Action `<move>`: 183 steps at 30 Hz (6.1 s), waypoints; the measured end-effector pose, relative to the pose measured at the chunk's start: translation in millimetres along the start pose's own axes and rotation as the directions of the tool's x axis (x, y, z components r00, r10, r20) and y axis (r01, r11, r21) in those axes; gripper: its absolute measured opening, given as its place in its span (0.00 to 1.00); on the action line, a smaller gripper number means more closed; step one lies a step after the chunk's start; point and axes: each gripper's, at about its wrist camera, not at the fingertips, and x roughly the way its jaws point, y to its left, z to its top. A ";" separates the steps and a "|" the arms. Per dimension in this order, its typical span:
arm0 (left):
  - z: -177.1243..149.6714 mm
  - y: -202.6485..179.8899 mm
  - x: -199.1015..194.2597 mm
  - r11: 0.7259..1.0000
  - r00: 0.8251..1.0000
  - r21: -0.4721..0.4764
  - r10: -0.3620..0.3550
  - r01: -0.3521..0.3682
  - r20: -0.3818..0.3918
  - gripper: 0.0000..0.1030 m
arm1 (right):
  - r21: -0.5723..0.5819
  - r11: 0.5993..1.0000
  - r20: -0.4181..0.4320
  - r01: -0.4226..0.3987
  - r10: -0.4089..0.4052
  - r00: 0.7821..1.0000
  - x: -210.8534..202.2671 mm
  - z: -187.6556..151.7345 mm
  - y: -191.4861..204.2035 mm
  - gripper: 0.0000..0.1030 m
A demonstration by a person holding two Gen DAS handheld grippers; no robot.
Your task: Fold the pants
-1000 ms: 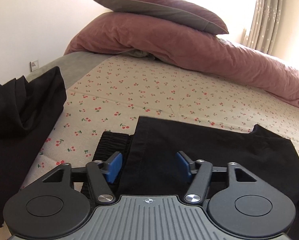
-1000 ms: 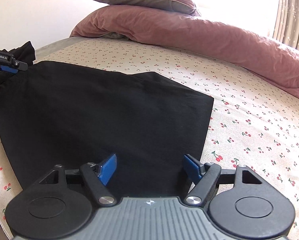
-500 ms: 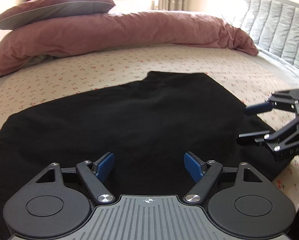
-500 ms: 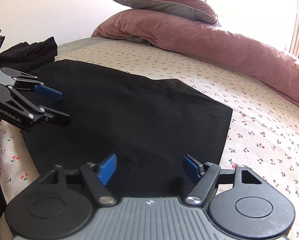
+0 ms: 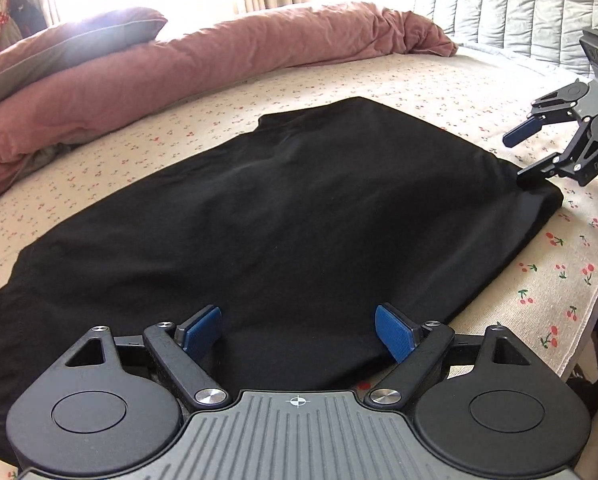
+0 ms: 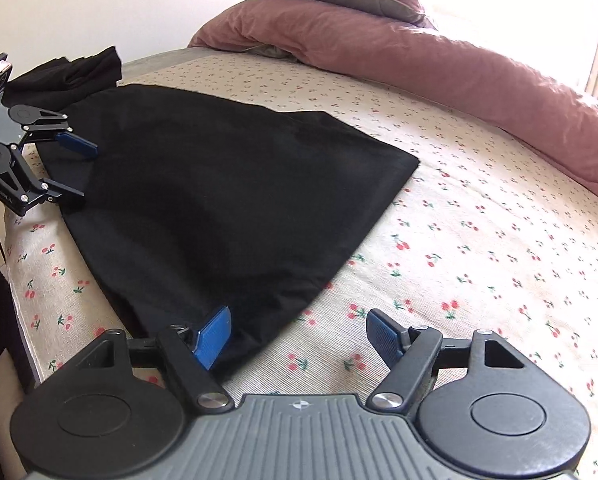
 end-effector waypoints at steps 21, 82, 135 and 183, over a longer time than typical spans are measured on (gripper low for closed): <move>25.0 -79.0 26.9 0.973 0.976 0.082 -0.216 0.214 0.011 0.84 | 0.280 0.929 -0.101 -0.243 0.280 0.955 -7.8 -14.2 -9.3 0.34; 97.2 -201.1 45.5 0.959 0.945 -0.091 -0.243 0.268 0.217 0.01 | 0.836 0.492 0.198 -0.241 0.139 0.970 11.2 -11.1 -161.4 0.01; 49.0 18.4 -45.6 0.879 0.999 -0.474 -0.037 0.042 0.020 0.73 | 0.528 0.820 -0.002 -0.224 0.264 0.964 82.1 80.7 10.6 0.57; 25.9 139.3 48.8 0.745 0.996 -0.664 -0.012 0.066 0.086 0.77 | 0.633 0.727 0.095 -0.267 0.270 0.958 85.7 55.2 2.8 0.70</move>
